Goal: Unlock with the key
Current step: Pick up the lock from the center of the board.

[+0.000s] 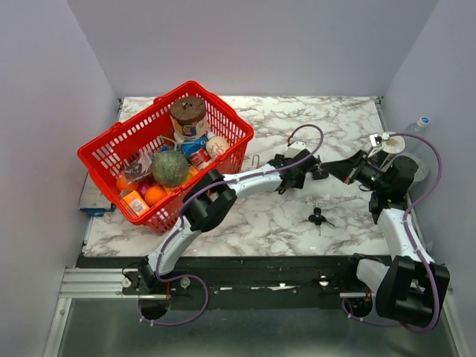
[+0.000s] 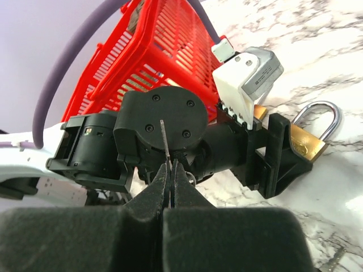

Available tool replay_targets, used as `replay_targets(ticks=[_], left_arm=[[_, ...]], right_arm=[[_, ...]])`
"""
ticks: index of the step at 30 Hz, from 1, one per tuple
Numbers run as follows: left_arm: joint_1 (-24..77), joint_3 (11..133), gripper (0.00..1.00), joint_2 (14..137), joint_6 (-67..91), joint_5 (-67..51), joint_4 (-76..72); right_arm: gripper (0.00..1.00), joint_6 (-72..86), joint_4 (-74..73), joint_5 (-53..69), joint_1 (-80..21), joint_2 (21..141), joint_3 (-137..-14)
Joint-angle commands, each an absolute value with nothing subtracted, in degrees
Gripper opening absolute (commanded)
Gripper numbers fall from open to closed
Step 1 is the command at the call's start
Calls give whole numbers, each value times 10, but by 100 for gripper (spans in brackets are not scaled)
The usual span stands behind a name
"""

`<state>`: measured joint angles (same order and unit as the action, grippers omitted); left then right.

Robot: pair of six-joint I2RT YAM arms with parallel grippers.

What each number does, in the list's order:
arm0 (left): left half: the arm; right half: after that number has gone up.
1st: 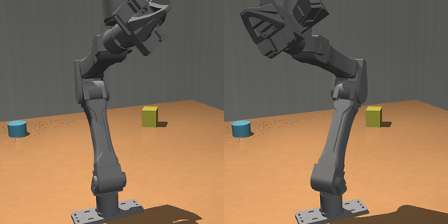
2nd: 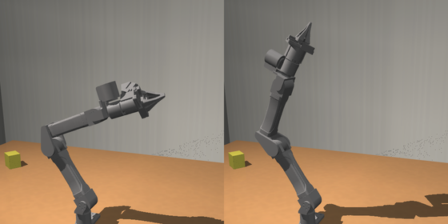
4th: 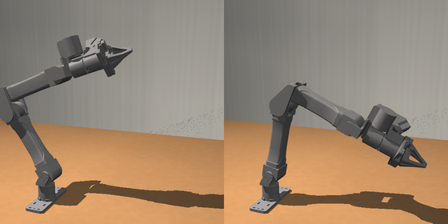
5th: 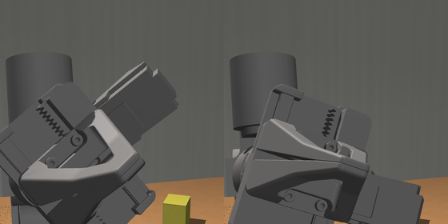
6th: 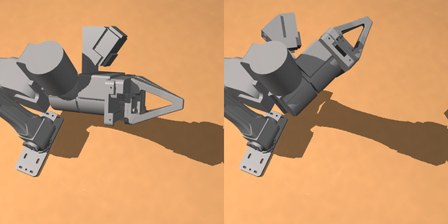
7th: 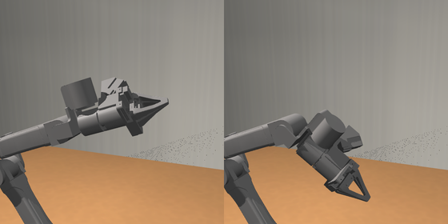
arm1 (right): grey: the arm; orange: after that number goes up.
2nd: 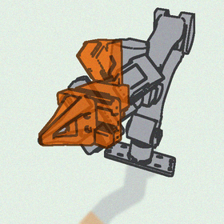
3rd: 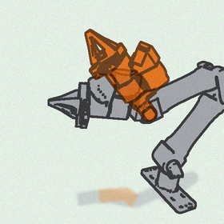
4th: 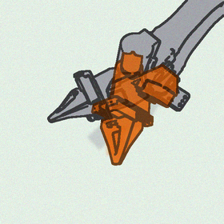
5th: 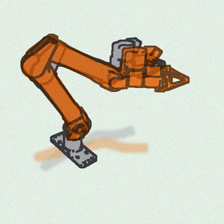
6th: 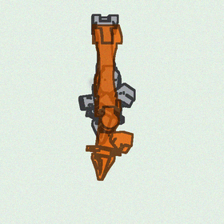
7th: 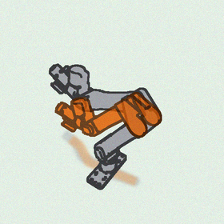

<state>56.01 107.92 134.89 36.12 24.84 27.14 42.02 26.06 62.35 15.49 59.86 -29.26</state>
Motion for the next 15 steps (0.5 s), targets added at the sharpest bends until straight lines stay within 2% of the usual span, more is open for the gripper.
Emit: replay_targets(ticks=[1,5,8,15], left_arm=[[604,1002,72,1326,374,245,351],[605,999,89,1315,383,230,352],[605,1037,98,1330,378,231,373],[601,1113,97,1385,360,230,421]], right_arm=[[1,412,277,575,164,598,-291],[1,411,276,575,164,596,-290],[1,411,274,577,164,596,-289],[1,410,272,577,164,592,-289]])
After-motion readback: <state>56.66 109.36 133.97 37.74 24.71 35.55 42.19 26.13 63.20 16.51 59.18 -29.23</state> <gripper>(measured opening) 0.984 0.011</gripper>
